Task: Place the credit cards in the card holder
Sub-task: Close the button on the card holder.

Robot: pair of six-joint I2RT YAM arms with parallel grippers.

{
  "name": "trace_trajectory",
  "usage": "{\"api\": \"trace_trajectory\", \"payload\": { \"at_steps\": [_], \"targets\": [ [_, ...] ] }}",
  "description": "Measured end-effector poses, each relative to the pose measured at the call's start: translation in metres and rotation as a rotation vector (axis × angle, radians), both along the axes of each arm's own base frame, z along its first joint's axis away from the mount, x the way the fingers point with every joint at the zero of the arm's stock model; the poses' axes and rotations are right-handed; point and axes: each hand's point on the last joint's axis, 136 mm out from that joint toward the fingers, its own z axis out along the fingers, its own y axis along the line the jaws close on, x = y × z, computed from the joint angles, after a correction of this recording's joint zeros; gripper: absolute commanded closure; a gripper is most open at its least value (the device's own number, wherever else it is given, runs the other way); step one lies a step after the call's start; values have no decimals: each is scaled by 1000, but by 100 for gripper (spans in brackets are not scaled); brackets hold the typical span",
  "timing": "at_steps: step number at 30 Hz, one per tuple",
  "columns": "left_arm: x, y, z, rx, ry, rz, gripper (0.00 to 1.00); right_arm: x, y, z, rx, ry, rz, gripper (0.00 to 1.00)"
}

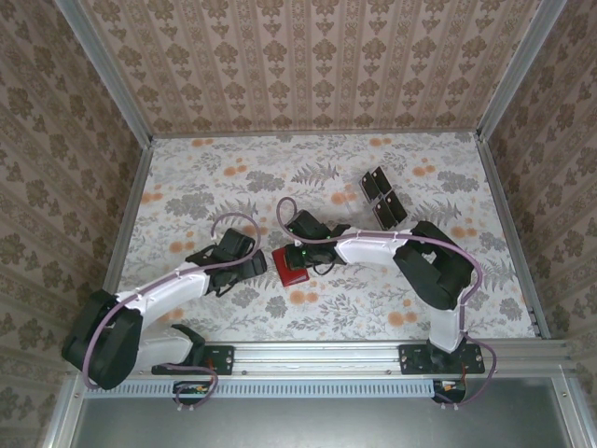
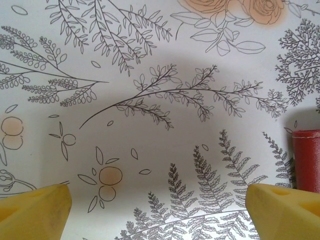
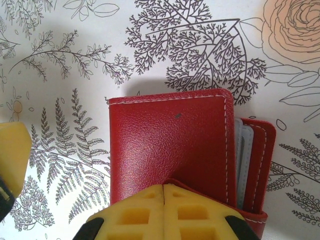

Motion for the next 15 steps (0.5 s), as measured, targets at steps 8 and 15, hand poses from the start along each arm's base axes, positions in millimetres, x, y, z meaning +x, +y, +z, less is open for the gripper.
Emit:
{"api": "trace_trajectory", "payload": {
  "at_steps": [8,15],
  "targets": [
    [1,-1,2,2,-4,-10,1,-2,8,6,10,7,7,65],
    [8,-4,12,-1,-17,-16,1,0,13,22,-9,14,19,40]
  ]
}}
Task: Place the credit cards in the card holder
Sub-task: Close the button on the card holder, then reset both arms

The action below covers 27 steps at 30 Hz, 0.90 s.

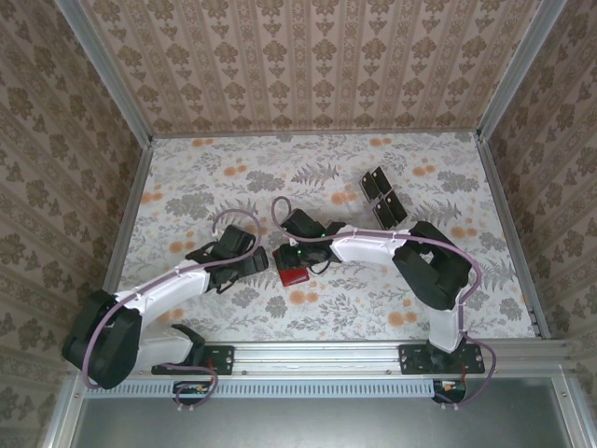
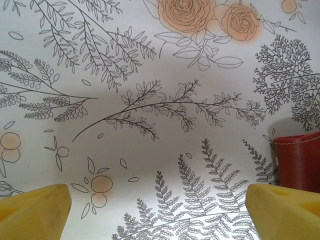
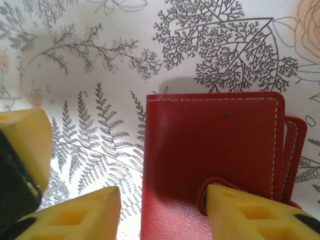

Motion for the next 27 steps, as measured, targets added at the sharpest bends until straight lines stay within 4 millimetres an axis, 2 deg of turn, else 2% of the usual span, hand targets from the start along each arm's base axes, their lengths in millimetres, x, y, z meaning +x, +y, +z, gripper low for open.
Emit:
{"api": "trace_trajectory", "payload": {
  "at_steps": [3,6,8,9,11,14,16,19,23,27],
  "targets": [
    [3,5,6,8,-6,5,0,5,2,15,4,-18,0,32],
    [9,13,19,10,-30,18,0,11,-3,42,31,-53,-13,24],
    [16,19,33,13,-56,30,0,17,-12,69,60,-97,-28,22],
    [21,23,43,15,-77,37,0,21,-18,86,77,-126,-44,18],
    [34,33,63,20,-124,54,0,31,-37,122,117,-196,-90,16],
    [53,56,95,35,-205,95,0,45,-82,174,169,-312,-195,14],
    [65,73,116,56,-263,123,0,52,-125,203,179,-398,-295,5],
    [77,93,137,100,-348,151,0,57,-189,228,139,-516,-453,0],
    [87,109,158,192,-490,151,0,56,-269,240,35,-628,-665,0],
    [92,126,153,330,-566,138,0,53,-333,224,-87,-677,-832,0]
  ]
}}
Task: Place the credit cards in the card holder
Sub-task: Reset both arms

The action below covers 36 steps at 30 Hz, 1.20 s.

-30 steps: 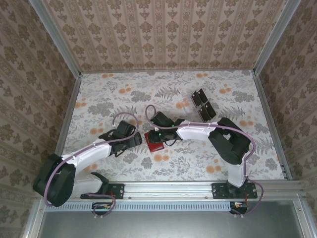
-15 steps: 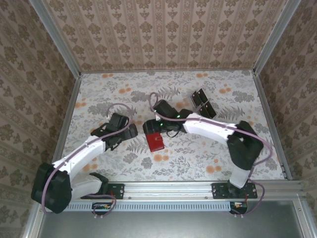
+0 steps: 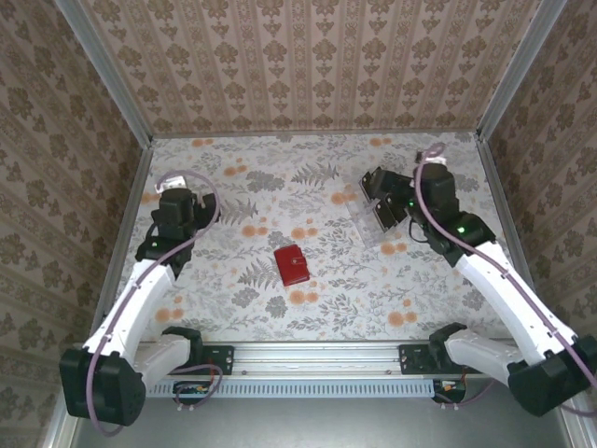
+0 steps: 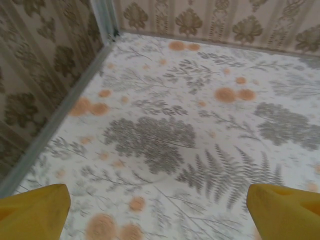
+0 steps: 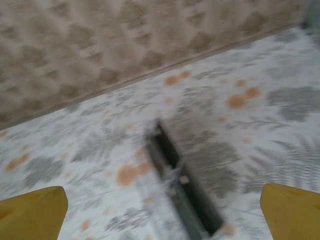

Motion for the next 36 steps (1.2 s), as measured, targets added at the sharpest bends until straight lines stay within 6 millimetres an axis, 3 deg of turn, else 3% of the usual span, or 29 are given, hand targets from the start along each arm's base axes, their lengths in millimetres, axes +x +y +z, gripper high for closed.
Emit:
{"api": "trace_trajectory", "payload": {
  "at_steps": [4,13,17,24,28,36],
  "targets": [
    [3,12,-23,102,4,6,0,-3,-43,-33,-56,34,-138,0],
    [11,20,-83,199,22,-21,0,-4,-85,-97,-196,88,-252,0],
    [16,18,-93,212,7,-33,0,-3,-96,-122,-240,108,-270,0],
    [31,10,-93,210,-50,-73,0,-4,-105,-162,-284,129,-268,0],
    [37,8,-98,209,-41,-95,0,0,-106,-170,-285,106,-250,0],
    [52,18,-98,169,-84,-110,0,21,-91,-158,-273,-32,-162,0]
  ]
}}
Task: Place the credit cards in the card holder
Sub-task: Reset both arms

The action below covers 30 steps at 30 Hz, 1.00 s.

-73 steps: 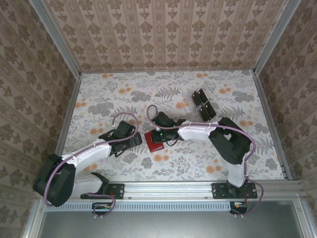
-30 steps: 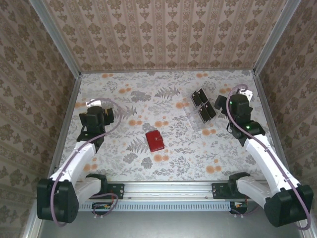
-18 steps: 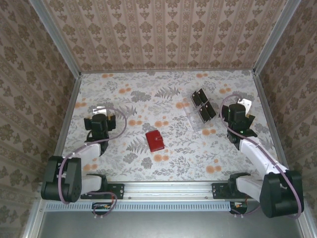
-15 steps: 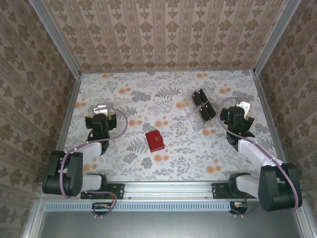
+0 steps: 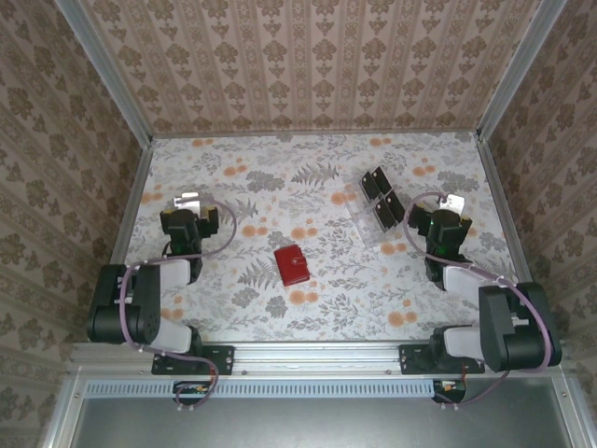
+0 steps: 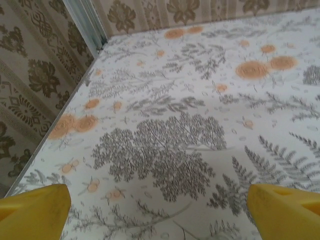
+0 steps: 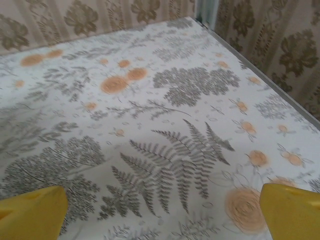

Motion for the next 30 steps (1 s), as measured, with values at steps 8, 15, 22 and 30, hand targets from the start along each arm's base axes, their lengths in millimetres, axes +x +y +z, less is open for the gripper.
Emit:
{"api": "trace_trajectory", "payload": {
  "at_steps": [8,15,22,30],
  "targets": [
    [1,-2,-23,-21,34,-36,0,14,11,-2,8,-87,81,0],
    [1,-6,-24,-41,35,-71,0,26,23,0,7,-136,161,0],
    [3,-7,-23,-64,35,-106,0,38,30,0,0,-104,202,0],
    [3,-10,-24,-69,38,-119,0,39,31,0,0,-96,208,0]
  ]
}}
